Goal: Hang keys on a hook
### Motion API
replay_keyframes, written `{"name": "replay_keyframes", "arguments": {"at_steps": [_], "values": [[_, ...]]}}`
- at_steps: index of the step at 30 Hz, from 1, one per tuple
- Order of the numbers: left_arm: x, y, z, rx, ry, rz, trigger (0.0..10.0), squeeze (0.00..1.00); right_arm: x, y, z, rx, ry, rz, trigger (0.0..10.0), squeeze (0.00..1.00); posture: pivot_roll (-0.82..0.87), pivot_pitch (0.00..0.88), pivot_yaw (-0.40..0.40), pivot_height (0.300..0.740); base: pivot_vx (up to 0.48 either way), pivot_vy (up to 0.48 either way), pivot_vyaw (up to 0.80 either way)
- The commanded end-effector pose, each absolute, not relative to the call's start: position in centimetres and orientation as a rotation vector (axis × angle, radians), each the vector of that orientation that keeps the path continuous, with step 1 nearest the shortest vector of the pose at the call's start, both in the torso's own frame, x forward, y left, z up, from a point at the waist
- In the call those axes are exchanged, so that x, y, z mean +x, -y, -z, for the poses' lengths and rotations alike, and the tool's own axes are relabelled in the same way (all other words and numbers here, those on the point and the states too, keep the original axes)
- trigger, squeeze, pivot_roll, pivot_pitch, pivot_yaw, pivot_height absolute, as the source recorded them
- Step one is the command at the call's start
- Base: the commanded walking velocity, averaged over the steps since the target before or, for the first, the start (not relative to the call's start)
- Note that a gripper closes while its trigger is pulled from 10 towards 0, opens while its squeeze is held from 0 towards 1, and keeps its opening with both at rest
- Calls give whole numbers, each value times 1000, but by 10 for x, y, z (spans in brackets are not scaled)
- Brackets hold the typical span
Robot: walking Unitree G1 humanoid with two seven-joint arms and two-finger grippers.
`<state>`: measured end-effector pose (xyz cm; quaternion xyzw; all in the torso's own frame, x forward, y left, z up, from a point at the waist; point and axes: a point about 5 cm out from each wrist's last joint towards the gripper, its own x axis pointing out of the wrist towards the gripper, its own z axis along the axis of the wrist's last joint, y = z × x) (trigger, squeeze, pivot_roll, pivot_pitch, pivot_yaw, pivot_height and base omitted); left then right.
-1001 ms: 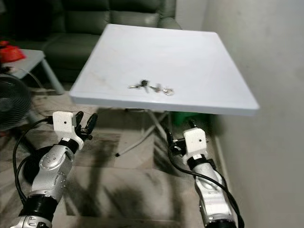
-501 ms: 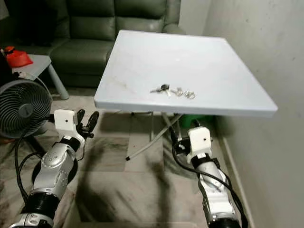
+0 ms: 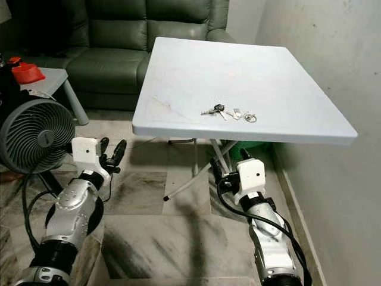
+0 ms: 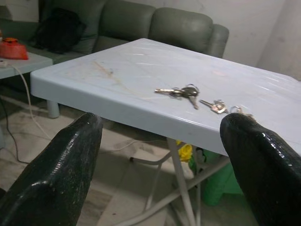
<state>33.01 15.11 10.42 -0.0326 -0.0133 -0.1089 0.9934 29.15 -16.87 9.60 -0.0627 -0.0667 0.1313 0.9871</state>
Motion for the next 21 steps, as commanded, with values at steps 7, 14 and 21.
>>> {"name": "replay_keyframes", "arguments": {"at_steps": [7, 14, 21], "values": [[330, -148, -105, -58, 18, 247, 10000, 0, 293, 170, -100, -132, 143, -269, 10000, 0, -30, 31, -26, 740, 158, 0, 0], [331, -146, -106, -57, 18, 256, 10000, 0, 293, 171, -100, -131, 144, -268, 10000, 0, -29, 40, -18, 740, 327, 0, 0], [331, -145, -108, -47, 22, 267, 10000, 0, 293, 171, -99, -134, 141, -260, 10000, 0, -27, 46, -12, 740, 368, 0, 0]]}}
